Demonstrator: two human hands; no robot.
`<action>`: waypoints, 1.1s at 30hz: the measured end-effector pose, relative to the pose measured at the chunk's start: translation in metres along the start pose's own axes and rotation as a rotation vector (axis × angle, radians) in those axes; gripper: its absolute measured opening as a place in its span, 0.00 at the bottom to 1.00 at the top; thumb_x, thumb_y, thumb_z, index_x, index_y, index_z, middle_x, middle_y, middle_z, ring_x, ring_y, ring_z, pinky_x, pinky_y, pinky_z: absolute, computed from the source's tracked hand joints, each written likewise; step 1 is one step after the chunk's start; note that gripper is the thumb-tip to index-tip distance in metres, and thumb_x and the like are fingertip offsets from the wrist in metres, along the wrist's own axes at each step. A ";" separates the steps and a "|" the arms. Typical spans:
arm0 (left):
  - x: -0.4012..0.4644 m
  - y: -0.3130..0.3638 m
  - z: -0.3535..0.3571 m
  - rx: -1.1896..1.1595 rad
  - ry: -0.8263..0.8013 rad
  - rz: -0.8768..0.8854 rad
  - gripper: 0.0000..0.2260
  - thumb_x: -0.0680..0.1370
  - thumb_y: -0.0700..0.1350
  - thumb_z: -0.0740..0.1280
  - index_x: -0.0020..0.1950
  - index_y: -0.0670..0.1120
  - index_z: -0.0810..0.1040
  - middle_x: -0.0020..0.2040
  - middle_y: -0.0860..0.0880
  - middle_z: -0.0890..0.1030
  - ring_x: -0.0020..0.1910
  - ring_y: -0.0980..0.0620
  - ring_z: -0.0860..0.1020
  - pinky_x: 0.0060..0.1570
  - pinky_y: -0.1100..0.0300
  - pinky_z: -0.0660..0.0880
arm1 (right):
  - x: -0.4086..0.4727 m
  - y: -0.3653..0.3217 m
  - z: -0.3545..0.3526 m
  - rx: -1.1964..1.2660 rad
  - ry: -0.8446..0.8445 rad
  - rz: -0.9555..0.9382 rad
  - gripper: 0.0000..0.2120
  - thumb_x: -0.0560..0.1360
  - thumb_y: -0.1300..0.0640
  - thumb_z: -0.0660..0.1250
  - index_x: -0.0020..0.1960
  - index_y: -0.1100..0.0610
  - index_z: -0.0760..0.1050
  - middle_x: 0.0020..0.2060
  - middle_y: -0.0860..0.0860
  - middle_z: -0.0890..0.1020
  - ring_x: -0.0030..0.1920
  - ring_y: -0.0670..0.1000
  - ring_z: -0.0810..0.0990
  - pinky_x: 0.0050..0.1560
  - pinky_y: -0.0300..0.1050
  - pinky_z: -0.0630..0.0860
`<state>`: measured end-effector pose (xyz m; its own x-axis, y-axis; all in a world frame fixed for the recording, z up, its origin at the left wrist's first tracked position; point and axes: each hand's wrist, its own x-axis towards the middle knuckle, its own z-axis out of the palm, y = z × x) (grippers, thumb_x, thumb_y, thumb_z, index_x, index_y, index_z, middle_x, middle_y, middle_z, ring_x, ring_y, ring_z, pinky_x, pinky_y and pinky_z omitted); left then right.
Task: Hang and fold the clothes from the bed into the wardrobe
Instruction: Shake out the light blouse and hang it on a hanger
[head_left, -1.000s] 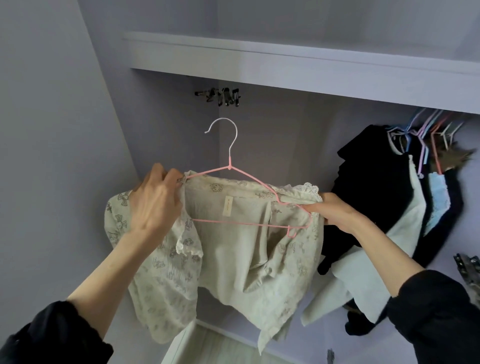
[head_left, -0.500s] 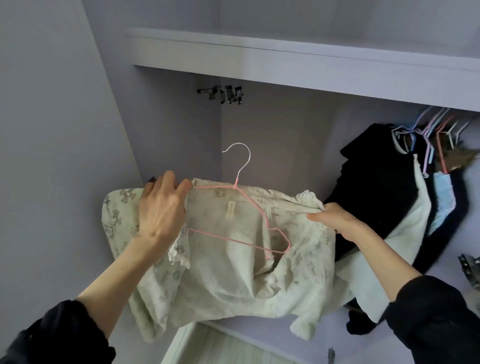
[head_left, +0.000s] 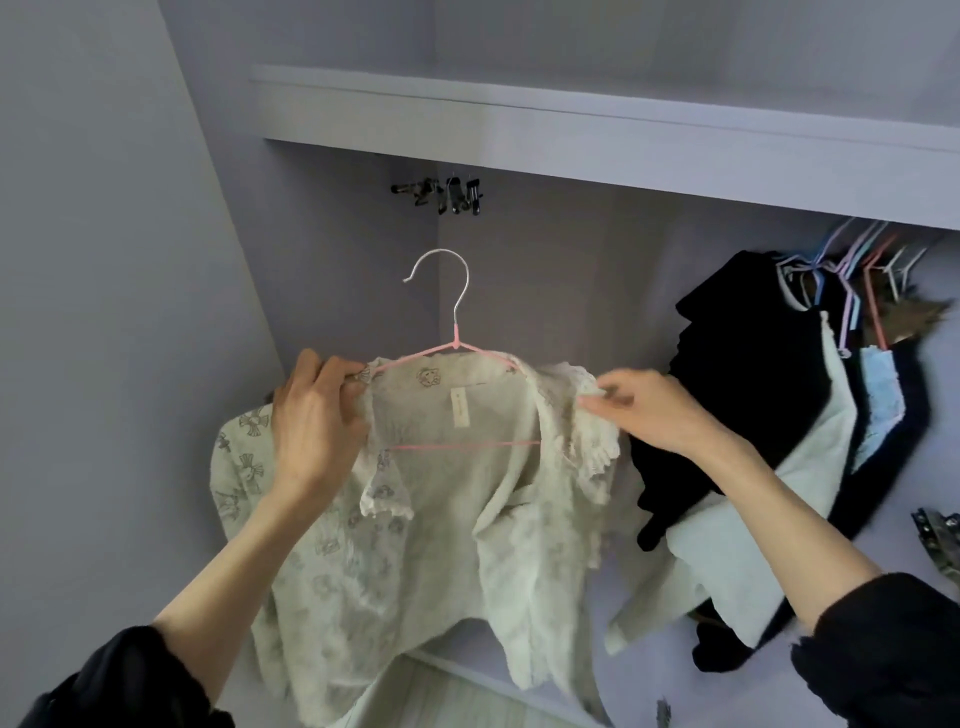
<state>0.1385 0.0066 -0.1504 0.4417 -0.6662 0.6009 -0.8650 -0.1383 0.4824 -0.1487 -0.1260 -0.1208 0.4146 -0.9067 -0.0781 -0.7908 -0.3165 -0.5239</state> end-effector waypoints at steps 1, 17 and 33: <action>0.000 0.001 0.000 -0.047 0.007 -0.003 0.07 0.76 0.33 0.63 0.50 0.39 0.79 0.44 0.44 0.71 0.39 0.40 0.73 0.41 0.48 0.70 | 0.001 -0.001 0.000 -0.106 0.173 -0.078 0.21 0.72 0.41 0.67 0.60 0.49 0.75 0.52 0.48 0.79 0.55 0.51 0.76 0.58 0.47 0.71; 0.026 0.045 -0.018 -0.421 -0.030 0.037 0.05 0.75 0.36 0.68 0.47 0.40 0.83 0.37 0.57 0.74 0.36 0.67 0.73 0.40 0.77 0.65 | -0.003 -0.006 0.017 -0.040 0.403 -0.434 0.11 0.78 0.60 0.63 0.37 0.57 0.70 0.32 0.47 0.69 0.34 0.51 0.69 0.36 0.47 0.64; 0.023 0.013 -0.004 -0.109 -0.152 0.256 0.10 0.77 0.40 0.66 0.57 0.45 0.81 0.43 0.50 0.81 0.44 0.45 0.77 0.51 0.49 0.70 | -0.018 0.013 0.005 0.311 0.421 -0.260 0.18 0.77 0.61 0.64 0.30 0.56 0.65 0.24 0.46 0.64 0.27 0.43 0.62 0.29 0.37 0.57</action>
<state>0.1387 -0.0069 -0.1279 0.1652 -0.7720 0.6138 -0.9092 0.1220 0.3982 -0.1637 -0.1120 -0.1305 0.3126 -0.8628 0.3973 -0.4913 -0.5048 -0.7098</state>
